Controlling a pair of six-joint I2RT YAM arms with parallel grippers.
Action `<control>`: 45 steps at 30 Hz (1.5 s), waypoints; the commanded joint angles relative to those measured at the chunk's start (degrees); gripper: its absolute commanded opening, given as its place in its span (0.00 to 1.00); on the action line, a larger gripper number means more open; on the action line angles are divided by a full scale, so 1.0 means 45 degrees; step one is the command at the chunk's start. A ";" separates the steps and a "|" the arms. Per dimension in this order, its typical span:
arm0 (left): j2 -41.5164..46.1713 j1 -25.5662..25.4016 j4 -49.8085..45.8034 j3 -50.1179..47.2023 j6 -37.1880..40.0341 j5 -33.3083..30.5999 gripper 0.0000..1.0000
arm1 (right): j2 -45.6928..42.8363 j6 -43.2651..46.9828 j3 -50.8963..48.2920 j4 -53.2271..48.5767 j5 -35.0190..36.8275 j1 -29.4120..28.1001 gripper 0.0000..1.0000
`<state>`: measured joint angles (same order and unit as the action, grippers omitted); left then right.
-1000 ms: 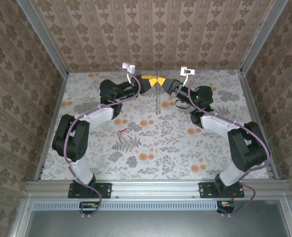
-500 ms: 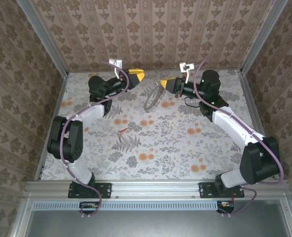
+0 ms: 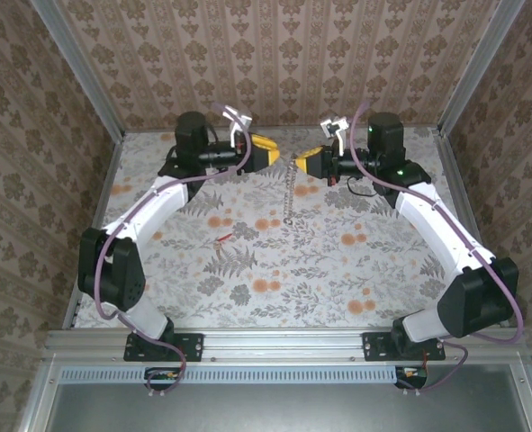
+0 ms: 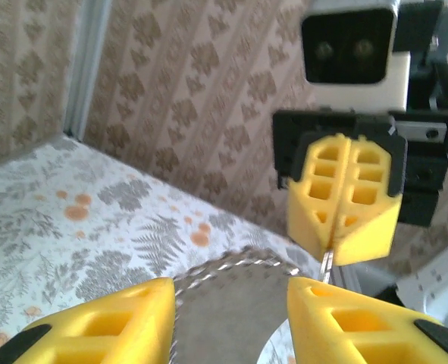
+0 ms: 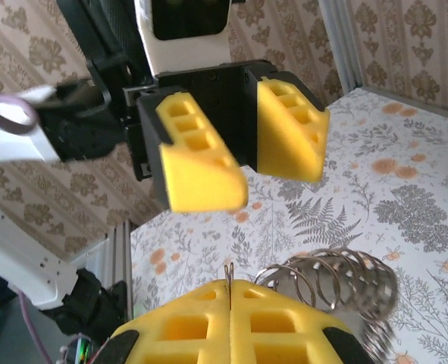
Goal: Put the keys on the keyring
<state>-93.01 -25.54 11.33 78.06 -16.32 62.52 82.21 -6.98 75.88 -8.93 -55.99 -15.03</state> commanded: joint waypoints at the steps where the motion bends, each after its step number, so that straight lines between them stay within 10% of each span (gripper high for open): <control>1: 0.0449 -0.0535 -0.4793 0.0874 0.3850 0.0029 0.43 | -0.0048 0.1255 0.0654 -0.1310 -0.0702 0.0024 0.00; 25: 0.0747 -0.0711 -0.0584 -0.0880 0.1047 0.0369 0.36 | -0.0368 0.0186 -0.0240 0.0407 -0.0460 0.0037 0.00; 45: 0.2285 -0.0867 0.4773 -0.3459 -0.2490 -0.4398 0.32 | -0.2218 -0.7167 -0.4634 1.3558 0.1864 -0.0187 0.00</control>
<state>-84.77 -29.28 28.36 63.33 -25.71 46.85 73.80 -33.52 56.01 37.56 -50.37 -15.42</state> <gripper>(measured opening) 0.324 0.065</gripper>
